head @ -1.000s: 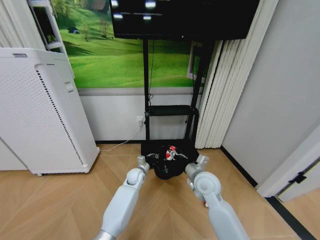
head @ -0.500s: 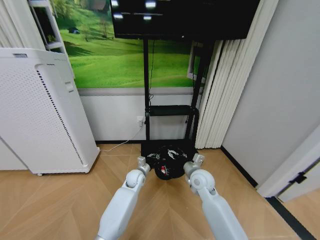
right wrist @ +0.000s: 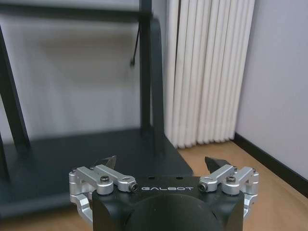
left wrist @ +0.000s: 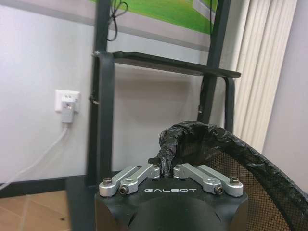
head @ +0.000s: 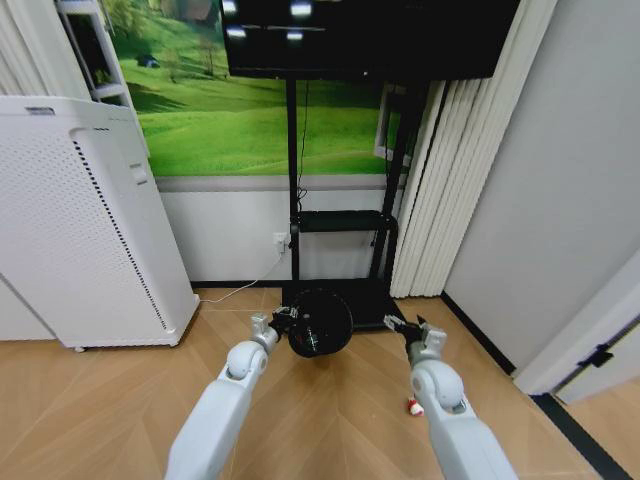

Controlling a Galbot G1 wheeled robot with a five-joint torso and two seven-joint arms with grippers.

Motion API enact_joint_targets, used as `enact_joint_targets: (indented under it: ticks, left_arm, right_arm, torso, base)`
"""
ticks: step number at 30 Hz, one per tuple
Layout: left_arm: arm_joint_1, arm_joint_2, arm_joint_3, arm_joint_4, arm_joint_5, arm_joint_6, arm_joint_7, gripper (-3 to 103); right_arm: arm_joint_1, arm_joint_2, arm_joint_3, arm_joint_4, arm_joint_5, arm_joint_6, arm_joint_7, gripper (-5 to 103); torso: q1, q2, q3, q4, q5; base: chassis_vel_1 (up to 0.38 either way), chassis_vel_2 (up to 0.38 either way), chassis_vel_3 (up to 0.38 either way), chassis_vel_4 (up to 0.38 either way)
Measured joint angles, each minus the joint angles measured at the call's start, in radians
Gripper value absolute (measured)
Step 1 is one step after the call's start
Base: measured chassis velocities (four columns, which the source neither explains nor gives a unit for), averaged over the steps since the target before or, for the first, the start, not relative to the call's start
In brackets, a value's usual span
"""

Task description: Pick up the trash bin and place the garbage on the floor into it.

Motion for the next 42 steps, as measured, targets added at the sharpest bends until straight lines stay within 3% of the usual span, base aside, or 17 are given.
enact_joint_targets:
  ticks: [2,5,19,26,31,42]
  left_arm:
    - [0.004,0.026,-0.007,-0.016,-0.005,0.0,-0.009,7]
    - [0.005,0.035,-0.008,-0.024,-0.009,0.001,-0.01,7]
    - [0.004,0.012,0.01,-0.029,-0.007,0.003,-0.012,7]
    - [0.002,0.005,0.012,-0.026,-0.005,0.003,-0.011,7]
    - [0.014,0.003,0.012,-0.032,-0.004,0.004,-0.012,7]
    - [0.021,0.004,0.011,-0.042,-0.001,0.004,-0.013,7]
  right_arm:
    - [-0.05,0.017,0.001,-0.049,-0.05,0.058,-0.033,100]
    - [-0.069,0.023,0.0,-0.073,-0.036,0.077,-0.051,100]
    - [-0.063,0.021,-0.002,-0.091,0.007,0.086,-0.052,100]
    - [-0.034,0.022,-0.021,-0.144,-0.017,0.109,-0.072,100]
    - [-0.006,0.03,-0.029,-0.206,-0.031,0.182,-0.088,100]
    - [-0.023,0.027,-0.012,-0.226,-0.036,0.194,-0.131,100]
  torso:
    - [0.0,0.0,0.0,0.0,0.0001]
    - [0.0,0.0,0.0,0.0002,-0.0001]
    - [0.0,0.0,0.0,-0.0003,0.0002]
    - [0.0,0.0,0.0,-0.0004,0.0002]
    - [0.0,0.0,0.0,0.0006,0.0002]
    - [0.0,0.0,0.0,-0.0002,0.0]
  base:
    - [0.0,0.0,0.0,0.0]
    - [0.0,0.0,0.0,0.0]
    - [0.06,-0.184,-0.07,0.181]
    - [-0.001,-0.284,-0.013,0.276]
    - [-0.024,-0.014,0.014,-0.019]
    - [0.0,0.052,0.013,-0.04]
